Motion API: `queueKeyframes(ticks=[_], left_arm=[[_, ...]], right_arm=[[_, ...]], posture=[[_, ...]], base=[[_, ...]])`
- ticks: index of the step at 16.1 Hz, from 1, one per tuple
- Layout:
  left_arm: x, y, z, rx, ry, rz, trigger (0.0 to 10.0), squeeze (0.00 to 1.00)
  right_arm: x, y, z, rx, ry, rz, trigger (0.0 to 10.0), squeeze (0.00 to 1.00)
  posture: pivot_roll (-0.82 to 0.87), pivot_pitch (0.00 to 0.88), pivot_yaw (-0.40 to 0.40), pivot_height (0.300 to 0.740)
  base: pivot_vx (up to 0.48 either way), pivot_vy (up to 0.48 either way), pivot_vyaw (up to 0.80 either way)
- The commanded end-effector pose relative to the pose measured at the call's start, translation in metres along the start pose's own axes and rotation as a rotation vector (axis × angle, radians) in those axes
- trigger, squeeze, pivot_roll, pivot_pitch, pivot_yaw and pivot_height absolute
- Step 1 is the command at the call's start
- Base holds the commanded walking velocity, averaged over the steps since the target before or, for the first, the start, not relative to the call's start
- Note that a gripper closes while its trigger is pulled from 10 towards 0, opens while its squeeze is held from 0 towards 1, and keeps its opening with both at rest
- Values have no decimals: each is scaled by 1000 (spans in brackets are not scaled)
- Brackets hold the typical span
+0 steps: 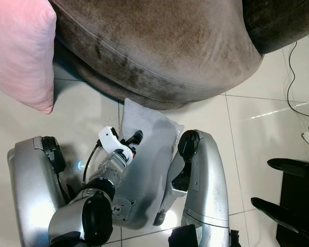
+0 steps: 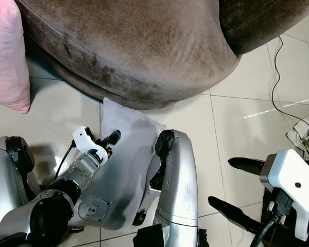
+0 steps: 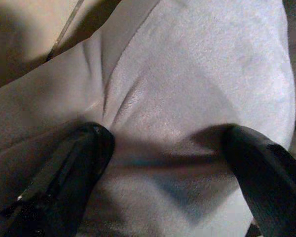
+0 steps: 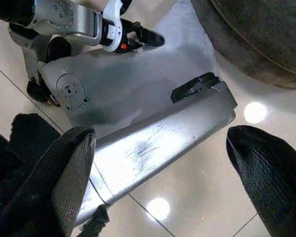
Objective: Move the pillow to the sofa from floor
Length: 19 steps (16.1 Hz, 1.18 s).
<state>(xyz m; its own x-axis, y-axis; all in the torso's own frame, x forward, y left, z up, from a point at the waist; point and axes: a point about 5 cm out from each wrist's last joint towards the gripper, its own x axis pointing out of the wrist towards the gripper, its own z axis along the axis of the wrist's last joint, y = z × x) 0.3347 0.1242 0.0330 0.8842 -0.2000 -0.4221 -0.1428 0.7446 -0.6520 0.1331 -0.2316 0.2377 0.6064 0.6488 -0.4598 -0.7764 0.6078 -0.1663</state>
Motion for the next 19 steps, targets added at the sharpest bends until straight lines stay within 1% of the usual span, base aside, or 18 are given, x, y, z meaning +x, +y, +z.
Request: queueKeyframes(ticks=[1,3,4,6,7,9,11,12,15,17,19], left_arm=[[-8,11,-47,-29,172,58,10000,0],[-10,12,-53,-41,181,68,10000,0],[-11,14,-54,-48,175,81,0,0],[-13,19,-56,-45,172,94,0,0],[-13,21,-56,-26,169,102,0,0],[-12,20,-48,-1,129,92,0,0],[-10,19,-42,-9,101,91,0,0],[-9,18,-36,5,76,80,0,0],[-11,23,-36,34,83,100,0,0],[-12,25,-38,23,80,109,0,0],[-12,26,-38,34,79,114,0,0]], right_arm=[[-5,-1,0,13,17,-29,10000,0],[-9,-3,2,11,13,-48,10000,0],[-10,-3,2,11,13,-52,10000,0],[-10,-4,2,14,8,-65,10000,0],[-10,-5,2,18,6,-71,10000,0],[-8,-5,1,26,-2,-80,10000,0],[-7,-5,0,29,-4,-81,10000,0],[-4,-8,0,29,-16,-86,10000,0],[-1,-9,0,26,-24,-79,10000,0],[-1,-10,0,27,-19,-82,10000,0],[1,-9,-1,31,-21,-82,10000,0]], posture=[[-526,540,-400,375],[-512,553,-400,375],[-487,559,-400,375],[-507,557,-400,375],[-503,557,-400,375],[-480,555,-400,375],[-466,549,-400,375],[-446,541,-400,375],[-441,534,-400,375],[-442,534,-400,375],[-438,535,-400,375]], base=[[0,0,0],[0,0,0],[0,0,0],[0,0,0],[0,0,0],[0,0,0],[0,0,0],[0,0,0],[0,0,0],[0,0,0],[0,0,0]])
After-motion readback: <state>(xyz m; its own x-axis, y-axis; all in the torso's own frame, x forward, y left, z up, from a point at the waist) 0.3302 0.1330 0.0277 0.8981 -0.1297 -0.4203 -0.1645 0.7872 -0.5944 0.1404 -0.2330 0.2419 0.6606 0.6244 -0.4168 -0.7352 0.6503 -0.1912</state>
